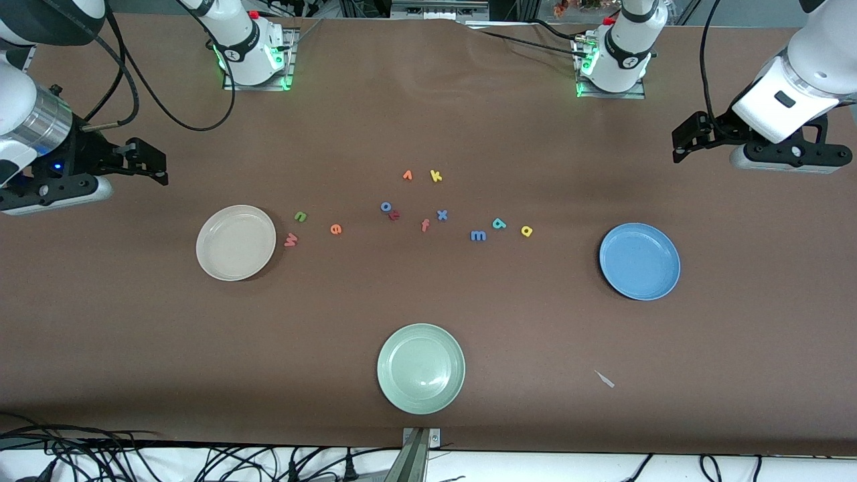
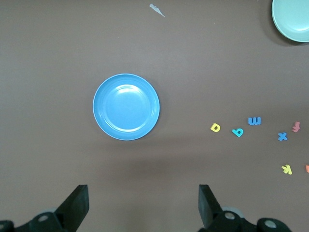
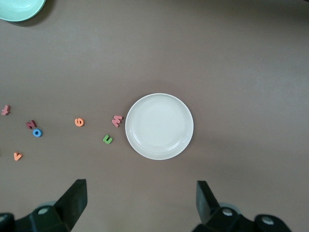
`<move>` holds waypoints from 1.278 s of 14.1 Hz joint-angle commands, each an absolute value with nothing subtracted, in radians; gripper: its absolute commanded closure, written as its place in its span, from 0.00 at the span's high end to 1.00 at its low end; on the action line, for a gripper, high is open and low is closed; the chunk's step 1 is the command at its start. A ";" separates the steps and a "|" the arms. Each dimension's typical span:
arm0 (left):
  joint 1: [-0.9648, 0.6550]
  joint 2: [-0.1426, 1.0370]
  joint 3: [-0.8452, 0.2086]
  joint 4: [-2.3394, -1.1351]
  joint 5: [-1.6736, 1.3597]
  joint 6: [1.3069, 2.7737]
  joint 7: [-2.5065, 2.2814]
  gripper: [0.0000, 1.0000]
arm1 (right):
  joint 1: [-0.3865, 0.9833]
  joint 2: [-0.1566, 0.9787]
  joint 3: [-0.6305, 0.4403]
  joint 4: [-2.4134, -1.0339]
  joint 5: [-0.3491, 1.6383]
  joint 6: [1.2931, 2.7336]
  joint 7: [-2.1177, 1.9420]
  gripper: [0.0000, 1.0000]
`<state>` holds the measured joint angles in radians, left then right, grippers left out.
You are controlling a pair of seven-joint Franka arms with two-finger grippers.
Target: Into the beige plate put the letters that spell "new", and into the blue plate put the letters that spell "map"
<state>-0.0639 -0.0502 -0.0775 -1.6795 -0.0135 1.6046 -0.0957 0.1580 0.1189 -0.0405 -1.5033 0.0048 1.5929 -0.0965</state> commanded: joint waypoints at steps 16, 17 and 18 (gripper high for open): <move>-0.064 -0.049 -0.080 -1.661 0.012 1.578 -0.083 1.00 | 0.155 0.109 -0.026 -1.505 0.020 1.560 -0.089 1.00; -0.066 -0.049 -0.081 -1.661 0.012 1.578 -0.084 1.00 | 0.155 0.107 -0.026 -1.505 0.020 1.562 -0.089 1.00; -0.066 -0.049 -0.081 -1.661 0.012 1.578 -0.084 1.00 | 0.155 0.109 -0.026 -1.508 0.020 1.562 -0.089 1.00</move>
<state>-0.0644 -0.0502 -0.0787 -1.6795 -0.0135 1.6001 -0.0957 0.1593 0.1188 -0.0314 -1.5036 0.0056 1.5757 -0.0965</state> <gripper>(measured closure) 0.000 0.000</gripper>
